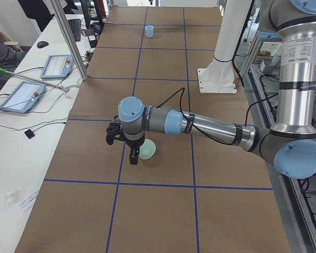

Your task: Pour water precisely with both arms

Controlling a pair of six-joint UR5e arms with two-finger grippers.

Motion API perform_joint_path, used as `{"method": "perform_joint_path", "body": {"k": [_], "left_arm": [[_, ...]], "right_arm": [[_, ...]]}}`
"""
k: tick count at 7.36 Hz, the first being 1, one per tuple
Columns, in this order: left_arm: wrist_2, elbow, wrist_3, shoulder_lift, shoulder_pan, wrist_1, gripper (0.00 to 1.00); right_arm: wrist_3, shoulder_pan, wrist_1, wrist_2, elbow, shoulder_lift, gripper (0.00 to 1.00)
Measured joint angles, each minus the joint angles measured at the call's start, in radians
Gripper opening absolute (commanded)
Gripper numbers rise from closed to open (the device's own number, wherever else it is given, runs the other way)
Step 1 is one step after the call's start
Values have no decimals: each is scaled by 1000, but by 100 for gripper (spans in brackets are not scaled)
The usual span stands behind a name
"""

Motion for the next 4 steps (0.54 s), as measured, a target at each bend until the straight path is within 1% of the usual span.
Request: {"method": "perform_joint_path", "body": {"k": [2,4], "left_arm": [[-4,-7,-4,1,1,-2,100],[-9,-13,-4,-1,2,-4,100]], "right_arm": [[3,-1,4,-54,31,-7,100],[-2,-2,4,-81,37,-8,100]]}}
